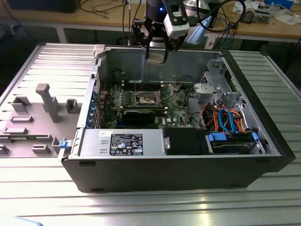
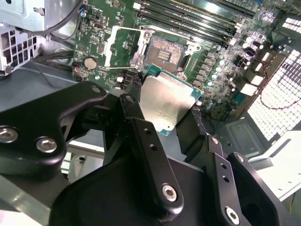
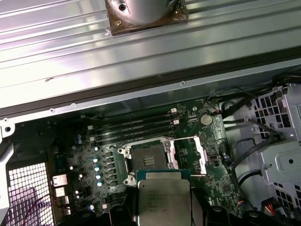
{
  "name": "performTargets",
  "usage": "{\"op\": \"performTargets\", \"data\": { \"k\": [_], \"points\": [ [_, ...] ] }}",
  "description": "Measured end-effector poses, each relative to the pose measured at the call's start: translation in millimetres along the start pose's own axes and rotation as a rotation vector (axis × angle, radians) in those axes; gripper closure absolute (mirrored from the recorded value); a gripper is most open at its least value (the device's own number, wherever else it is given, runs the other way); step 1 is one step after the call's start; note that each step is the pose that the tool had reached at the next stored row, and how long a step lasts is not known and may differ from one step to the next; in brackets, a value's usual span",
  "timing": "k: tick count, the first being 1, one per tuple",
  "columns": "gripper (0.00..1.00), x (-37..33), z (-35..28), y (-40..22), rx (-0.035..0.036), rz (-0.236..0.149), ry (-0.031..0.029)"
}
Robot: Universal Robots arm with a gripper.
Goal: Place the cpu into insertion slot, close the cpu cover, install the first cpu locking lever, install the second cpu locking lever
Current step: 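Place the cpu into insertion slot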
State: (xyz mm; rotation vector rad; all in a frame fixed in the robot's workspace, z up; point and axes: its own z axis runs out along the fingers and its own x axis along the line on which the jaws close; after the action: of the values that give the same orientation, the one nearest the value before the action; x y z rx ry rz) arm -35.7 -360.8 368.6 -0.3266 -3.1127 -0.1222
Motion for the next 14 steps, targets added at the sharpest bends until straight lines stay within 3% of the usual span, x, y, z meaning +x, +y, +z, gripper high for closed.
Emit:
{"op": "performTargets", "data": {
  "k": [8, 14],
  "points": [
    [0.45, 0.0, 0.3, 0.0, -0.0005, 0.021, -0.0017],
    [0.45, 0.0, 2.6, -0.2, -0.0018, 0.106, -0.0081]
  ]
}}
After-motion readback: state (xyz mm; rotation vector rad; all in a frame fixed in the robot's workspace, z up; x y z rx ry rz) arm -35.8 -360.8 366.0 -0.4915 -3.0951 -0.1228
